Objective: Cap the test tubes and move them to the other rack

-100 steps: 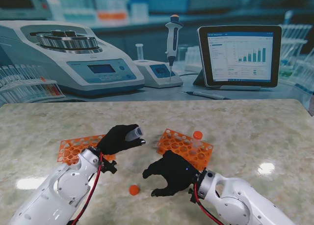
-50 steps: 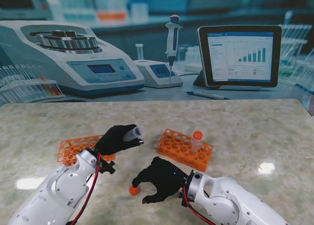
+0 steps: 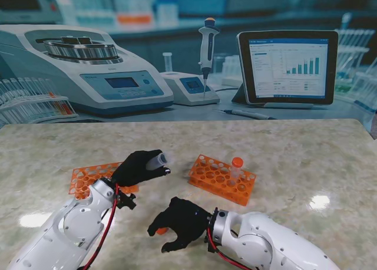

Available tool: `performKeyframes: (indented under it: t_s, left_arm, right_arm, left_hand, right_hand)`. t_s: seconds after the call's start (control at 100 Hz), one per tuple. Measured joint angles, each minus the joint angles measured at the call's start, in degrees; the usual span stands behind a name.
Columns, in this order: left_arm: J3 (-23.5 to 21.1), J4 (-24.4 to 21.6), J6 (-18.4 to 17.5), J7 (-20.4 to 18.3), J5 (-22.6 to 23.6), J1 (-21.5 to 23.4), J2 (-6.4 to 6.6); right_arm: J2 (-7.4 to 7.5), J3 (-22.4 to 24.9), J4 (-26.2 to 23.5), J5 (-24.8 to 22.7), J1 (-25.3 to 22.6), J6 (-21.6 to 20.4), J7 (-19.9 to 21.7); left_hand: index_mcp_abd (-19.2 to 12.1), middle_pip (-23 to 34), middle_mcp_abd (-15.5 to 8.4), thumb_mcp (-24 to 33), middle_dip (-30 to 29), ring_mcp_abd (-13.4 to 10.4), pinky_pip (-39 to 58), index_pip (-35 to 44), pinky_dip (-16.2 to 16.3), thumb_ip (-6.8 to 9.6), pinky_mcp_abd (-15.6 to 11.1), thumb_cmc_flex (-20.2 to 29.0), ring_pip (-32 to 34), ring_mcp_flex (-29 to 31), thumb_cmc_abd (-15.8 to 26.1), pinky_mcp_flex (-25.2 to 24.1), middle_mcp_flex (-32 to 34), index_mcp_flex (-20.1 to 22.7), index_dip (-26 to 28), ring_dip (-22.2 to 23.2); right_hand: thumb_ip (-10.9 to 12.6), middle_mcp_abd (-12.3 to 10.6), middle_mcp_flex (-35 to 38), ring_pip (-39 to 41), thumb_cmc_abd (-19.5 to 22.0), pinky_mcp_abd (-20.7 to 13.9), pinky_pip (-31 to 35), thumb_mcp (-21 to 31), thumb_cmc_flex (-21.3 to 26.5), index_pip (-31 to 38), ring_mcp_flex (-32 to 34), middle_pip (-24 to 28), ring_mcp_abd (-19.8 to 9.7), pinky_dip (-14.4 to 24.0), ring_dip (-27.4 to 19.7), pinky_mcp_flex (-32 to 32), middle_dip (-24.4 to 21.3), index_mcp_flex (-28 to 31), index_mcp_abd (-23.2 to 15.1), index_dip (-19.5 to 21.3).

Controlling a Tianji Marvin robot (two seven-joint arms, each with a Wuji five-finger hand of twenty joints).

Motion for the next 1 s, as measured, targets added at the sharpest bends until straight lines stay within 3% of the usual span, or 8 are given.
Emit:
performKeyframes:
  t_s: [0.32, 1.0]
  left_arm:
    - [-1.9, -1.3, -0.5, -0.6, 0.9, 1.6, 0.31]
    - [-4.2, -2.3, -2.1, -0.6, 2.9, 3.3, 0.71]
  right_arm:
    - [-0.57, -6.5, 3.3, 0.7, 4.7, 0.0, -0.8]
    - [-1.65, -12.8, 7.0, 2.0, 9.1, -0.1, -1.7]
  left_hand:
    - [-0.1, 0.0, 0.0, -0.3, 0.0, 0.0, 0.0, 0.0, 0.0, 0.00, 0.0, 0.0, 0.0, 0.0, 0.1, 0.0, 0.0, 0.0, 0.0, 0.0]
    - [-0.2, 0.0, 0.0, -0.8, 0.0, 0.0, 0.0, 0.0, 0.0, 0.00, -0.1, 0.0, 0.0, 0.0, 0.4, 0.0, 0.0, 0.0, 0.0, -0.4]
  right_hand:
    - [0.0, 0.0, 0.0, 1.3, 0.0, -0.4, 0.5, 1.2, 1.9, 0.0, -0.1, 0.0, -0.1, 0.7, 0.7, 0.1, 0.0, 0.0, 0.0, 0.0]
    - [0.0, -0.7, -0.5, 1.3, 0.0, -1.1, 1.2, 2.0, 4.0, 0.0, -0.1, 0.0, -0.1, 1.4, 1.4, 0.2, 0.5, 0.0, -2.5, 0.0]
